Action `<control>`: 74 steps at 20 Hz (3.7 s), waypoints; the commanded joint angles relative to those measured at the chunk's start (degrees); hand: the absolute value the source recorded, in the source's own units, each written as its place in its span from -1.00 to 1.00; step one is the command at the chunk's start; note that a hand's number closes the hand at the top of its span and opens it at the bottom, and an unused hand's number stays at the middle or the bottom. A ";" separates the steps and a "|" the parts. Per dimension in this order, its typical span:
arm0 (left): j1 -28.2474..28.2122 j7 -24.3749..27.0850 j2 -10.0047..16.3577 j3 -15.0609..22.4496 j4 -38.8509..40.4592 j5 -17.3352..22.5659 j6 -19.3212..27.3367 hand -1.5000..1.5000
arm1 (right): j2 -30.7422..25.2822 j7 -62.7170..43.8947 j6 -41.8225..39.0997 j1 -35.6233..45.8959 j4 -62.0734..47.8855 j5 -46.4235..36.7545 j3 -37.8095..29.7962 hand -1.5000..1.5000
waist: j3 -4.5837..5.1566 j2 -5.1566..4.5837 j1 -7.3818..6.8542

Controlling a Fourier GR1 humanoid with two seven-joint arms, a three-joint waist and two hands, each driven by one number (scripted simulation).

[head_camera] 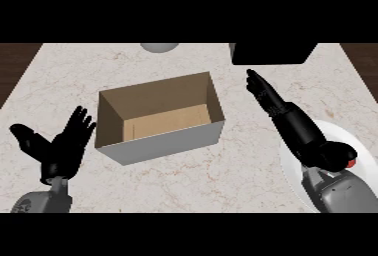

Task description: Pick the bell pepper from the plate and place it in the cardboard box

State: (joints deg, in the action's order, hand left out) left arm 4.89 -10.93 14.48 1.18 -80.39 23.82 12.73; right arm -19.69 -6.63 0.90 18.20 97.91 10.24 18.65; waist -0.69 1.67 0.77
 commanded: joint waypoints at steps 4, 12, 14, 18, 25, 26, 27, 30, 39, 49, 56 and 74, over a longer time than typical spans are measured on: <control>-2.12 5.37 12.70 -0.24 -0.34 -13.33 1.41 0.00 | -11.23 12.18 -16.71 -9.19 -2.12 8.28 -6.61 -1.00 | 0.15 -1.98 0.16; -2.39 7.36 17.57 1.04 1.13 -20.16 2.76 0.00 | -26.57 35.22 -24.69 -11.34 -11.82 -5.71 -10.03 -1.00 | -0.23 -3.00 0.39; -2.25 7.79 17.57 1.74 1.50 -21.19 2.88 0.00 | -26.77 43.41 -28.17 -11.60 -16.57 -3.33 -11.95 -1.00 | -0.15 -3.11 -0.37; 0.14 7.20 18.64 0.93 2.37 -21.60 2.73 0.00 | -30.93 60.23 -33.52 -10.84 -25.24 -6.87 -14.54 -1.00 | -0.02 -2.94 -1.31; 1.25 7.73 16.98 2.80 3.66 -22.82 2.35 0.00 | -40.65 70.45 -18.57 -7.51 -31.30 -27.14 -9.95 -1.00 | 0.28 -3.01 -3.37; 1.42 7.57 15.30 3.80 3.82 -23.63 3.56 0.00 | -41.28 71.41 -17.19 -7.03 -32.27 -29.51 -8.53 -1.00 | 0.37 -2.84 -3.16; 2.75 5.98 17.00 3.32 2.48 -23.36 2.32 0.00 | -41.87 71.73 -16.87 -4.96 -35.02 -30.67 -8.09 -1.00 | 0.34 -2.79 -3.90; 1.10 9.02 15.00 4.34 4.40 -24.65 3.11 0.00 | -43.25 72.52 -14.54 -2.23 -37.11 -36.65 -4.25 -1.00 | 0.53 -2.58 -3.76; 2.34 8.93 15.14 1.06 6.42 -24.95 2.33 0.00 | -35.06 65.44 -12.38 8.01 -44.14 -52.95 5.45 -1.00 | 0.66 -1.95 -2.13; -1.13 7.91 15.61 -2.42 2.90 -25.75 -2.08 0.00 | -27.92 66.21 -6.46 11.50 -54.25 -63.78 3.25 -1.00 | 0.67 -1.71 -1.41; 3.44 10.66 13.35 -5.17 11.11 -27.38 -3.07 0.00 | -28.77 70.09 -7.79 11.03 -54.79 -65.33 -0.43 -1.00 | 0.70 -1.79 -0.91; 1.33 7.46 13.48 -8.19 4.99 -29.67 -5.74 0.00 | -27.77 59.71 -10.81 -1.70 -34.25 -68.97 1.54 -1.00 | 0.71 -1.59 -0.59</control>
State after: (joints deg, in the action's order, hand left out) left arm 4.69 -2.92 25.78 -4.55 -75.89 -6.75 9.76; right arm -48.83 56.04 -8.77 19.40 60.15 -56.09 20.01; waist 0.04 0.08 0.14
